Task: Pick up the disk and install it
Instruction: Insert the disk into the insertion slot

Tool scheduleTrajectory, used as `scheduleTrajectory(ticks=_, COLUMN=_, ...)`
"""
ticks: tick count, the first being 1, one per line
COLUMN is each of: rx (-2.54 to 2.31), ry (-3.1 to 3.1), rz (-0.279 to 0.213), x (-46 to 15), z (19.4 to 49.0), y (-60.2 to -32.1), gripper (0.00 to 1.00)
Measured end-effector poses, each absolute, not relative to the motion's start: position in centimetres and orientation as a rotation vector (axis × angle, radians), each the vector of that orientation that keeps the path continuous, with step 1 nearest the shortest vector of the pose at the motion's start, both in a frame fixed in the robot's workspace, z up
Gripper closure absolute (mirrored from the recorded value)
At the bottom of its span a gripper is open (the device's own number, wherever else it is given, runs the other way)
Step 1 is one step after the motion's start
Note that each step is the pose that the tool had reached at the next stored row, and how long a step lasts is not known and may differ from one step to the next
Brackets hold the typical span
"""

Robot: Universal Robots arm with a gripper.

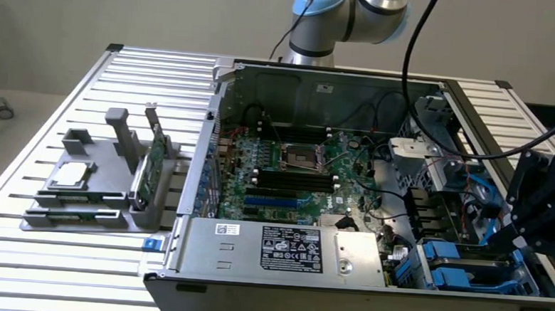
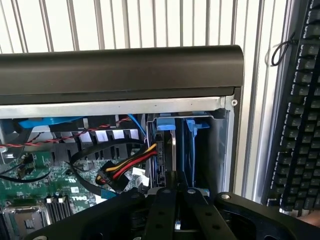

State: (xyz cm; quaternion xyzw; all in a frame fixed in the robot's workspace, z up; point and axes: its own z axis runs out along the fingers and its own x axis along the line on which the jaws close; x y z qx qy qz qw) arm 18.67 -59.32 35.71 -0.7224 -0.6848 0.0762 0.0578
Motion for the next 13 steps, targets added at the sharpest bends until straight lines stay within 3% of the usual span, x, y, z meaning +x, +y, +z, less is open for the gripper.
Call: scheduleTrajectory(ticks=13, rx=-2.187, ry=-2.076, rz=0.233, x=17.6, z=37.4, y=-59.5, gripper=0.89)
